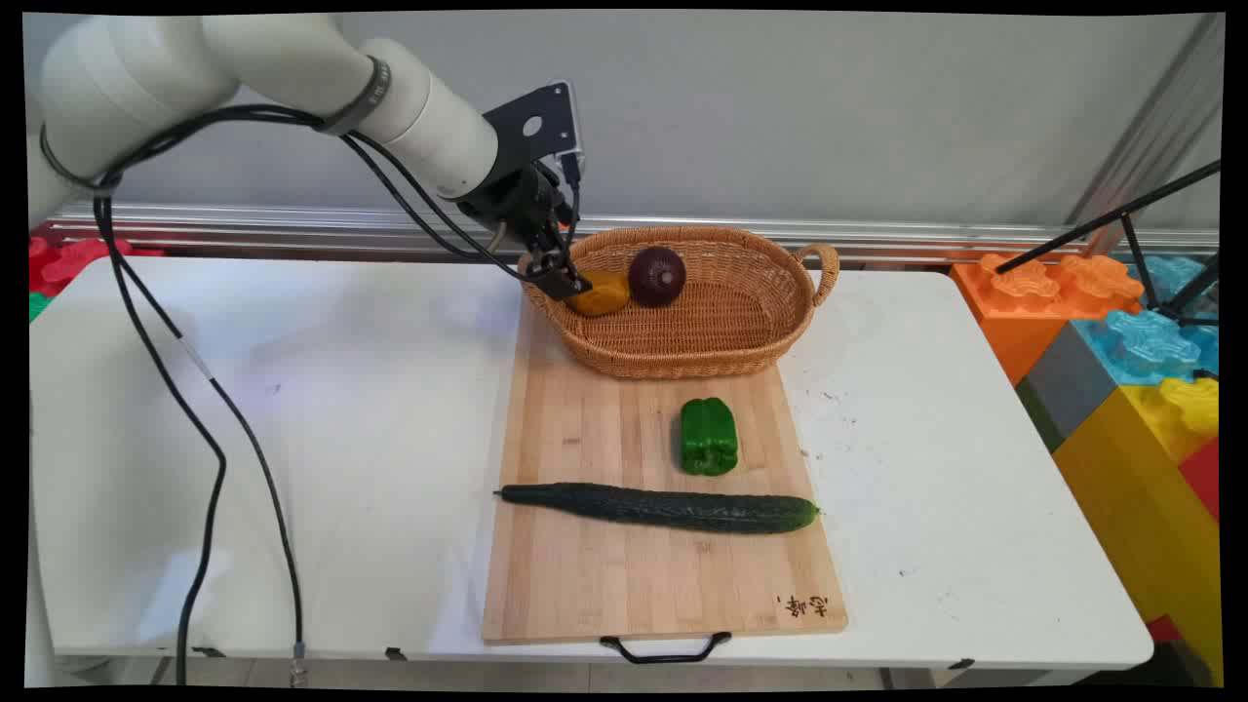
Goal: Pick up the potato from the vegetable basket
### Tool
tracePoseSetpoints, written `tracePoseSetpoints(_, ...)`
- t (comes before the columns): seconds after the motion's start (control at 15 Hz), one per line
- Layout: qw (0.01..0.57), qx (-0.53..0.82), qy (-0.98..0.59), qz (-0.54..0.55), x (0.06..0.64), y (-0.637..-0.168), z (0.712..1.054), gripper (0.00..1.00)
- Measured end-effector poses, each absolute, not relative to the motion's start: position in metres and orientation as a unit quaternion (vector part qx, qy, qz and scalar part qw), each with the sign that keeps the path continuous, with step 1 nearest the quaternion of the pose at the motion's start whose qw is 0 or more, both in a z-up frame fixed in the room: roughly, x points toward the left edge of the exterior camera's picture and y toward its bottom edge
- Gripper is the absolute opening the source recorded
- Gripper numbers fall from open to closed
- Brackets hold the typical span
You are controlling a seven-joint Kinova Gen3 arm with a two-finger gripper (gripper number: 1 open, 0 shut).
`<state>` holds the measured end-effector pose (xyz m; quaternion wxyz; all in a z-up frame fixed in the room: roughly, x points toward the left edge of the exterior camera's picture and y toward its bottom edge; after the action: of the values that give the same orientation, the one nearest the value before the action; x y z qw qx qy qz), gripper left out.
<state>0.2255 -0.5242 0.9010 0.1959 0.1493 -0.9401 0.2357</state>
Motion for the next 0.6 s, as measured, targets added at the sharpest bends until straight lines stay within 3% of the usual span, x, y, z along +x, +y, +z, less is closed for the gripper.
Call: tracePoseSetpoints(0.6,0.199,0.119,-0.943,0.240,0.234,-0.582,0.831,1.00)
